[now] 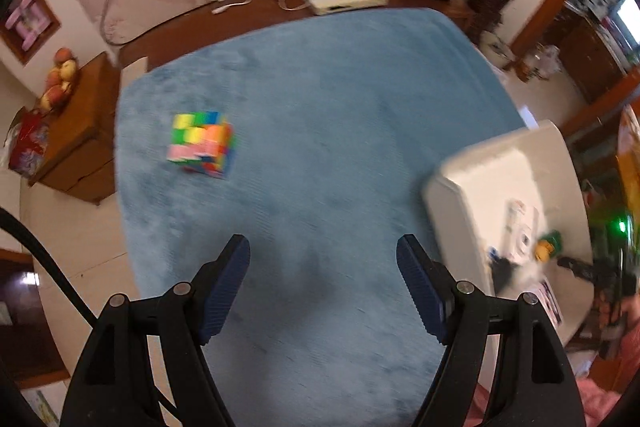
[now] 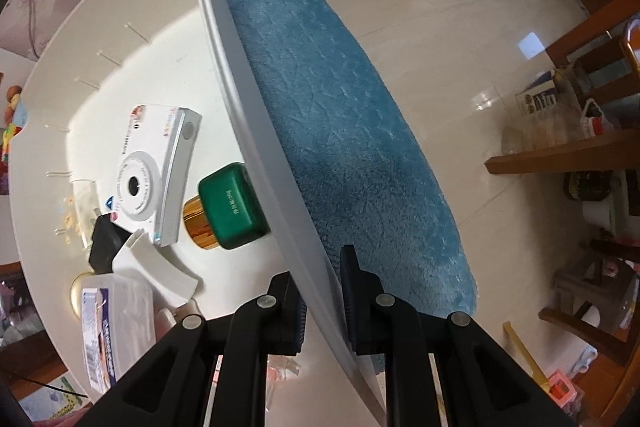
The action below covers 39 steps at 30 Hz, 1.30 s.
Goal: Organize rigid objects
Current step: 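Move the left gripper to the Rubik's cube and close on it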
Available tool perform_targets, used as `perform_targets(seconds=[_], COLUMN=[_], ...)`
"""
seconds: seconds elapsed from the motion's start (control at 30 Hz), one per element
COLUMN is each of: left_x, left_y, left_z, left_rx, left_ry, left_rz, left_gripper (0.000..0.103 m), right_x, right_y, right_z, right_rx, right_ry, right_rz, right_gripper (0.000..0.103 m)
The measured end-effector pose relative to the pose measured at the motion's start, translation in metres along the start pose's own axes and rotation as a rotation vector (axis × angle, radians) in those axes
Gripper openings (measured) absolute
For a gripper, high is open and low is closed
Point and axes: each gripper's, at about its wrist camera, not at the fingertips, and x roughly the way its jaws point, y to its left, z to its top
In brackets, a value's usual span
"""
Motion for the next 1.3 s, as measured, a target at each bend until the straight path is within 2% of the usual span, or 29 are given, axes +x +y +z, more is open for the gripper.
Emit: perform_targets(seconds=[0.1,0.27,0.4,0.53,0.67,0.8,0.93,1.3], left_x=[0.005,0.022,0.049,0.074,0.099,0.117,0.131,0.160], left_y=[0.032,0.064,0.088,0.101,0.111,0.124,0.131,0.142], left_z=[0.017,0.041,0.056,0.065,0.071,0.074,0.074,0.070], left_rx=[-0.037,-0.063,-0.088,-0.109,-0.136,-0.195,-0.217,-0.293], left_ry=[-0.006,-0.017,0.021,0.062,0.107,0.141,0.155,0.185], left_rz=[0.022,0.064,0.068,0.049,0.062,0.028,0.022,-0.059], left_gripper=[0.079,0.079,0.079,0.079,0.079,0.079,0.079,0.078], right_x=[0.004,0.006,0.004,0.004,0.003,0.000,0.000,0.001], right_y=[0.002,0.006,0.012,0.012,0.018,0.025,0.026,0.031], right_z=[0.004,0.010,0.010,0.008,0.004,0.005,0.006,0.009], right_rx=[0.015,0.009,-0.001,-0.005,-0.009,0.001,0.011,0.008], right_ry=[0.010,0.008,-0.005,-0.002,0.000,0.000,0.002,0.005], right_rz=[-0.028,-0.063,-0.075,-0.083,-0.104,-0.127,-0.128,-0.142], right_gripper=[0.017,0.017,0.017,0.017,0.017,0.018,0.018,0.019])
